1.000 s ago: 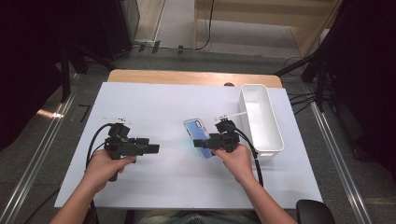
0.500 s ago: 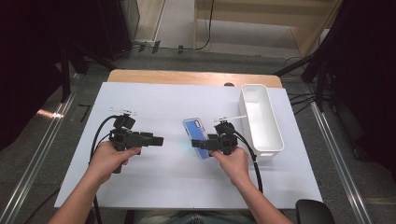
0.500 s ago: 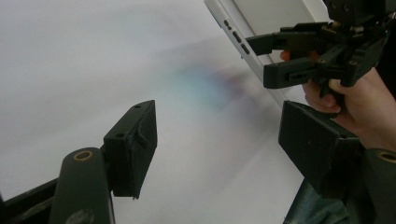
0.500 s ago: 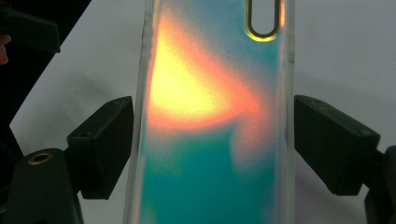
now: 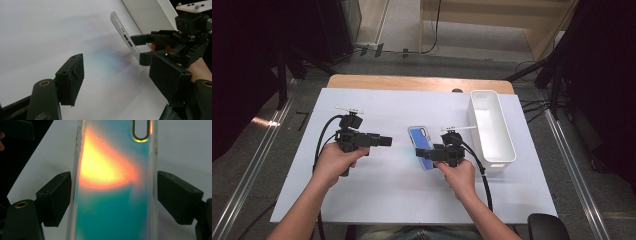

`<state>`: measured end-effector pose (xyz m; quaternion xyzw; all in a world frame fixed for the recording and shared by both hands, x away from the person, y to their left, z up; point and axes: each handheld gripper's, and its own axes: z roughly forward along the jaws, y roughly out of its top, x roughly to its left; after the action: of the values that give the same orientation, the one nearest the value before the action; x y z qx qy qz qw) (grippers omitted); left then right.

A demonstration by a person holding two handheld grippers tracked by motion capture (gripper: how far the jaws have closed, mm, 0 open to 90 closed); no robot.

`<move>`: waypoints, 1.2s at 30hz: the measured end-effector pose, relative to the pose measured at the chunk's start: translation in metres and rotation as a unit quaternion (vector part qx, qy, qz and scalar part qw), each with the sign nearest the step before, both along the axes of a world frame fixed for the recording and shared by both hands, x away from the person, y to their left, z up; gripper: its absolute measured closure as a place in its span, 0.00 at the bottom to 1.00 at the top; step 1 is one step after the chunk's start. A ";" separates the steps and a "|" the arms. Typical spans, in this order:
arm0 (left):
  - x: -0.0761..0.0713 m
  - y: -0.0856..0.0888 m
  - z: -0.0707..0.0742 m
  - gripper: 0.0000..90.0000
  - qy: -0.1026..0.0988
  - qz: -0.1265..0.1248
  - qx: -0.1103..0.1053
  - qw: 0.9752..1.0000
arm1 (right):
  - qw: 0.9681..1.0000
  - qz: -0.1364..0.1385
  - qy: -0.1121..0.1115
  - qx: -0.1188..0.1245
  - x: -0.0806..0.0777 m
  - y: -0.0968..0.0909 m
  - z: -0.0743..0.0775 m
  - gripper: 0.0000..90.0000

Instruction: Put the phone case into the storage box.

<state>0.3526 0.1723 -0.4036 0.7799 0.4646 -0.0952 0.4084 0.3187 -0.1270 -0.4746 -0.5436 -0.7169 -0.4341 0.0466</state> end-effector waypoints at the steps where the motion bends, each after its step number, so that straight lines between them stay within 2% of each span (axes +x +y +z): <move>1: 0.001 -0.001 0.000 0.31 0.001 0.001 -0.001 1.000 | 1.000 -0.002 0.000 0.001 0.000 0.000 0.000 0.17; 6: 0.007 -0.007 -0.001 0.31 0.013 0.004 -0.003 1.000 | 1.000 -0.008 -0.003 0.006 -0.001 0.000 0.001 0.17; 10: 0.007 -0.009 -0.001 0.31 -0.001 0.006 0.002 1.000 | 1.000 -0.014 -0.004 0.007 -0.001 0.002 0.001 0.17; 21: 0.013 -0.016 -0.003 0.31 0.011 0.014 0.001 1.000 | 0.999 -0.032 -0.004 0.020 -0.001 0.009 0.004 0.17; 24: 0.016 -0.018 -0.002 0.31 0.007 0.015 0.003 1.000 | 0.999 -0.034 -0.013 0.015 0.000 0.010 0.003 0.17; 29: 0.020 -0.022 0.000 0.31 0.009 0.023 0.004 1.000 | 0.998 -0.049 -0.020 0.021 -0.001 0.014 0.003 0.17; 36: 0.023 -0.027 0.001 0.34 0.016 0.034 0.004 0.999 | 0.998 -0.059 -0.020 0.022 -0.006 0.018 0.000 0.17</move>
<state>0.3755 0.1454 -0.4029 0.7636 0.4981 -0.0920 0.4004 0.3129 -0.1090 -0.4744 -0.5748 -0.6746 -0.4628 0.0188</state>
